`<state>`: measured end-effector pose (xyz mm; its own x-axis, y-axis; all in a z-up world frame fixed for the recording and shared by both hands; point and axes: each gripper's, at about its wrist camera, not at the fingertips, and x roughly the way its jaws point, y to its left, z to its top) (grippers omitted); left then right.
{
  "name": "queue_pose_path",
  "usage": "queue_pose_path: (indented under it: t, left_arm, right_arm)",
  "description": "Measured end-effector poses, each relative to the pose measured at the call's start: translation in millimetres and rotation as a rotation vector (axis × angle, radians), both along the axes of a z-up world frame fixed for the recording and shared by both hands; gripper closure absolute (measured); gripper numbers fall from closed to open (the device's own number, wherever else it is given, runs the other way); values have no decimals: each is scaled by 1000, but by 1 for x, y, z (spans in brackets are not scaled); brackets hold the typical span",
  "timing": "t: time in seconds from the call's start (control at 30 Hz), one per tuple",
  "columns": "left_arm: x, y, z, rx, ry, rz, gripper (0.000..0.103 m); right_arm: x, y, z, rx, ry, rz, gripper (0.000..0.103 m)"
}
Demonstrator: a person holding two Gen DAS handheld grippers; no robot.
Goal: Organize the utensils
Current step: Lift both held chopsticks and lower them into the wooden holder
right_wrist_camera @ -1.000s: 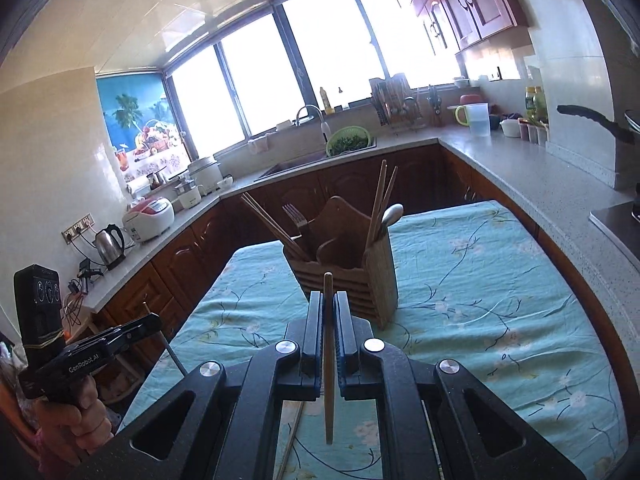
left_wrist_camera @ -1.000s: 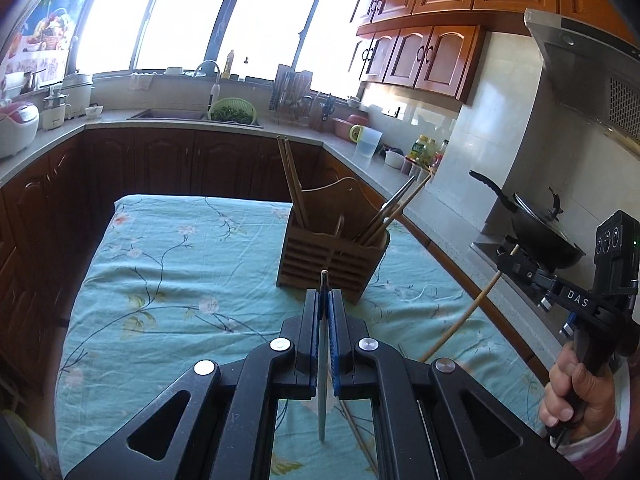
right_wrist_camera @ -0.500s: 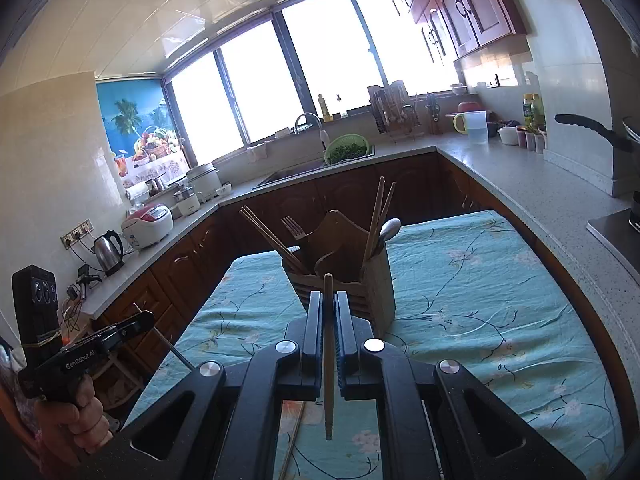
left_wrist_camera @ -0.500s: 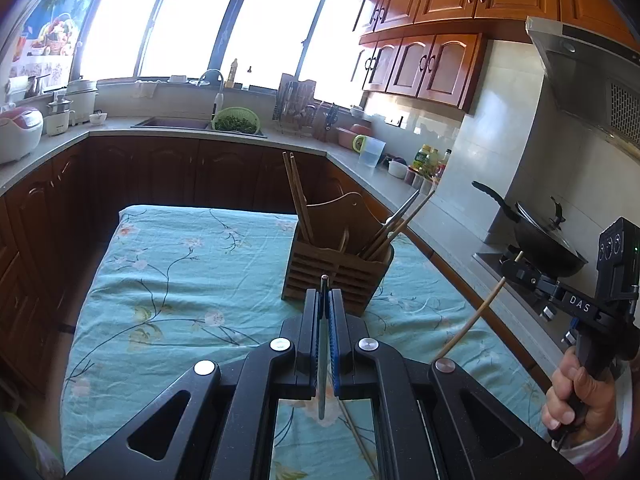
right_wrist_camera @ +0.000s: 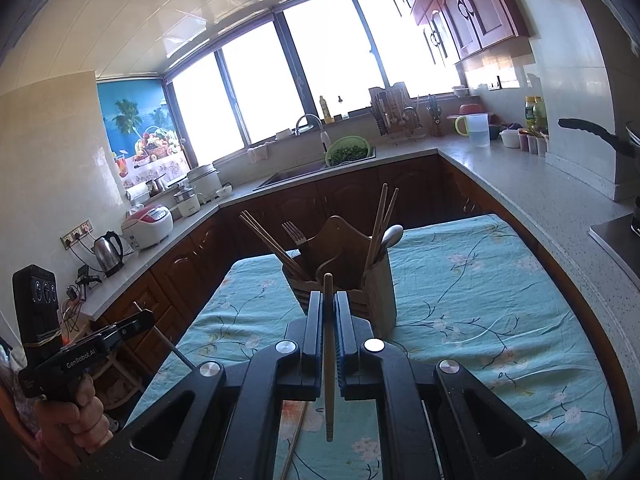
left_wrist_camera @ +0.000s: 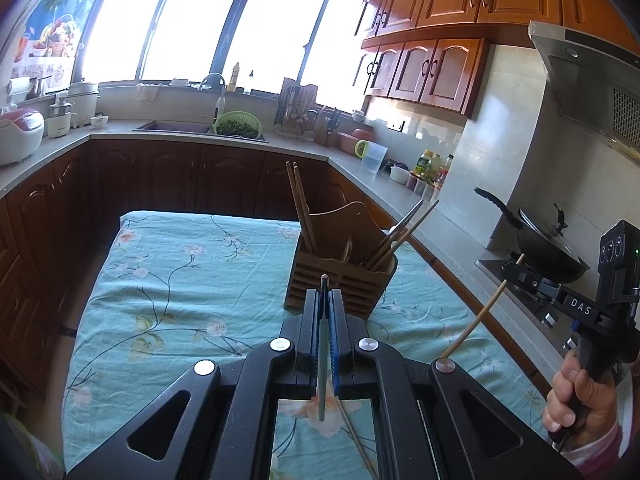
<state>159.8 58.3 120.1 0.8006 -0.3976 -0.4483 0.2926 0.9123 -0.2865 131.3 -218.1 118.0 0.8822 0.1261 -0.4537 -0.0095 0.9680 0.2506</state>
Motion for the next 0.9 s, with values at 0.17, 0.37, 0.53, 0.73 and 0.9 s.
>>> queue_pose_path:
  t: [0.17, 0.37, 0.53, 0.73, 0.9]
  left_arm:
    - [9, -2, 10, 3, -31, -3, 101]
    - [27, -7, 32, 11, -102, -1, 101]
    - [48, -16, 54, 27, -179, -2, 101]
    - [83, -28, 64, 22, -229, 6, 101]
    - [117, -41, 61, 16, -260, 14, 101]
  right_arm:
    - [10, -4, 11, 6, -23, 0, 98]
    - [27, -8, 37, -11, -92, -13, 98]
    - [47, -16, 63, -13, -154, -30, 98]
    - [69, -19, 84, -47, -216, -62, 98]
    - [89, -21, 86, -46, -242, -86, 98]
